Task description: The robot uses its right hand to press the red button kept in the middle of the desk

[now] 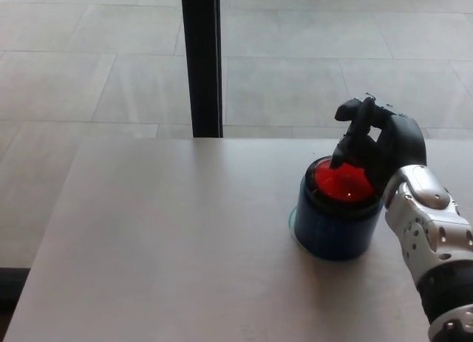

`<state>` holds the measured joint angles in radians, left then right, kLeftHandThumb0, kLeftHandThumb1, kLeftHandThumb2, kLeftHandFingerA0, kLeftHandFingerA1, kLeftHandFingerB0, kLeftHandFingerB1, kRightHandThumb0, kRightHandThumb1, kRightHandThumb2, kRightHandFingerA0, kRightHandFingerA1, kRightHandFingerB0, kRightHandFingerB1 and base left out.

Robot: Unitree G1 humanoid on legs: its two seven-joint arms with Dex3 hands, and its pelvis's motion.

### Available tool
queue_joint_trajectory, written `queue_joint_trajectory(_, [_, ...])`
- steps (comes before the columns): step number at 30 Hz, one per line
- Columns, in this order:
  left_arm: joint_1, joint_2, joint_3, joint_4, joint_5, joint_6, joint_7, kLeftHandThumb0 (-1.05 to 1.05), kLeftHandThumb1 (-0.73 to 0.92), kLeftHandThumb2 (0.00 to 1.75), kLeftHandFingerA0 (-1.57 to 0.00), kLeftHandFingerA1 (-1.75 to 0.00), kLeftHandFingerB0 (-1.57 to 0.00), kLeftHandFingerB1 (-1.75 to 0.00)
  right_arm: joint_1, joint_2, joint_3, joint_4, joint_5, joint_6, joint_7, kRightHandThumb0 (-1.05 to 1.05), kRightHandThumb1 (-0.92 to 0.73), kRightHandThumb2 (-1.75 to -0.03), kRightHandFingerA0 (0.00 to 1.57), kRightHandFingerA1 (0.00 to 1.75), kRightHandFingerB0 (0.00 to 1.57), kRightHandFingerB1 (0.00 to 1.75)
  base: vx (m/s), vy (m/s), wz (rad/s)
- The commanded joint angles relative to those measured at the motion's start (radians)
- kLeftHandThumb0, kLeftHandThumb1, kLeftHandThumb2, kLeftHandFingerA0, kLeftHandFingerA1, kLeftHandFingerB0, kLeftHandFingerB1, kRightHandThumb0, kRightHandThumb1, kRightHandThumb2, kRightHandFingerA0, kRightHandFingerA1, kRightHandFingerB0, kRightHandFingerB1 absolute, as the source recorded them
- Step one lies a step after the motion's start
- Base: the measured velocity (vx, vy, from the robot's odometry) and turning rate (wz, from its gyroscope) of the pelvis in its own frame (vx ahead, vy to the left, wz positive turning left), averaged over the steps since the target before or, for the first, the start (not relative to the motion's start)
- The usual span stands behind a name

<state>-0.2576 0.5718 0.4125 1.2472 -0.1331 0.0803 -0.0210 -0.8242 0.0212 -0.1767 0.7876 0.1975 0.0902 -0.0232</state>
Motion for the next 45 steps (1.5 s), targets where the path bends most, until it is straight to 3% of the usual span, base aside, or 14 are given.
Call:
queue_joint_trajectory(1, [-0.009,0.022,0.006,0.01,-0.01,0.014,0.016,-0.77,0.92,1.27,-0.56,-1.0,-0.35,-0.82,0.021,-0.047,0.026,0.052,-0.043,0.097,-0.017,-0.2,-0.49,-1.29,0.98,1.75,0.74,1.63,0.0,0.0,0.0])
queue_joint_trajectory(9, [-0.004,0.027,-0.002,-0.003,-0.007,0.015,0.008,-0.75,0.92,1.31,-0.56,-0.99,-0.32,-0.79,-0.102,-0.133,0.006,0.019,-0.025,0.156,-0.005,-0.25,-0.49,-1.27,0.92,1.75,0.72,1.57,0.0,0.0,0.0])
queue_joint_trajectory(10, [-0.004,0.027,-0.002,-0.004,-0.007,0.017,0.01,-0.74,0.92,1.23,-0.45,-1.21,-0.24,-0.9,-0.116,-0.142,0.006,0.016,-0.026,0.162,-0.003,-0.24,-0.48,-1.28,0.94,1.75,0.75,1.57,0.0,0.0,0.0])
queue_joint_trajectory(11, [-0.006,0.027,-0.005,-0.004,-0.004,0.018,0.014,-0.75,0.92,1.33,-0.58,-1.0,-0.3,-0.78,-0.153,-0.165,0.004,0.016,-0.027,0.171,0.006,-0.23,-0.45,-1.32,0.94,1.75,0.76,1.58,0.0,0.0,0.0])
queue_joint_trajectory(12, [-0.007,0.027,-0.006,-0.003,-0.003,0.019,0.016,-0.75,0.92,1.33,-0.58,-1.0,-0.31,-0.79,-0.167,-0.173,0.001,0.018,-0.024,0.17,0.013,-0.23,-0.46,-1.32,0.95,1.75,0.76,1.61,0.0,0.0,0.0])
queue_joint_trajectory(13, [-0.006,0.028,-0.008,-0.004,-0.002,0.018,0.013,-0.76,0.92,1.33,-0.54,-0.97,-0.3,-0.78,-0.193,-0.189,-0.004,0.022,-0.019,0.169,0.026,-0.3,-0.58,-1.13,0.96,1.75,0.79,1.59,0.0,0.0,0.0])
queue_joint_trajectory(17, [-0.002,0.029,-0.007,0.007,-0.005,0.016,0.013,-0.75,0.92,1.3,-0.57,-0.99,-0.31,-0.79,-0.265,-0.24,-0.029,0.022,0.0,0.17,0.064,-0.24,-0.62,-1.1,0.94,1.75,0.76,1.52,0.0,0.0,0.0])
queue_joint_trajectory(20, [0.005,0.027,-0.003,0.013,-0.007,0.008,0.012,-0.76,0.92,1.27,-0.57,-1.0,-0.32,-0.79,-0.309,-0.28,-0.052,0.005,0.009,0.202,0.062,-0.22,-0.55,-1.25,0.98,1.75,0.77,1.55,0.0,0.0,0.0])
queue_joint_trajectory(24, [0.018,0.028,0.004,0.001,-0.015,0.006,0.003,-0.77,0.92,1.32,-0.55,-0.99,-0.27,-0.77,-0.333,-0.341,-0.084,-0.009,0.024,0.21,0.087,-0.19,-0.54,-1.27,0.98,1.75,0.72,1.61,0.0,0.0,0.0])
queue_joint_trajectory(27, [0.017,0.03,0.007,0.007,-0.014,0.01,0.007,-0.76,0.92,1.31,-0.54,-0.99,-0.3,-0.78,-0.337,-0.431,-0.138,-0.002,0.036,0.226,0.076,-0.18,-0.5,-1.33,0.96,1.75,0.8,1.51,0.0,0.0,0.0])
queue_joint_trajectory(37, [0.018,0.035,0.002,0.008,-0.011,0.012,0.002,-0.75,0.92,1.33,-0.52,-0.96,-0.26,-0.76,-0.182,-0.686,-0.321,0.019,0.064,0.189,0.082,-0.13,-0.51,-1.29,0.94,1.75,0.77,1.49,0.0,0.0,0.0])
queue_joint_trajectory(43, [0.019,0.041,0.002,0.001,-0.012,0.02,0.003,-0.75,0.92,1.32,-0.53,-0.97,-0.29,-0.77,0.01,-0.753,-0.45,-0.046,0.078,0.152,0.036,-0.19,-0.35,-1.44,1.1,1.75,0.93,1.51,0.0,0.0,0.0])
queue_joint_trajectory(44, [0.022,0.039,0.006,0.0,-0.015,0.017,0.007,-0.75,0.92,1.33,-0.53,-0.97,-0.26,-0.76,0.045,-0.749,-0.487,-0.075,0.097,0.163,0.025,-0.27,-0.28,-1.41,1.13,1.75,0.9,1.56,0.0,0.0,0.0])
queue_joint_trajectory(45, [0.022,0.037,0.008,0.006,-0.017,0.01,0.008,-0.75,0.92,1.32,-0.53,-0.97,-0.25,-0.75,0.125,-0.734,-0.552,-0.143,0.11,0.194,-0.027,-0.41,-0.44,-1.22,1.17,1.75,0.93,1.57,0.0,0.0,0.0])
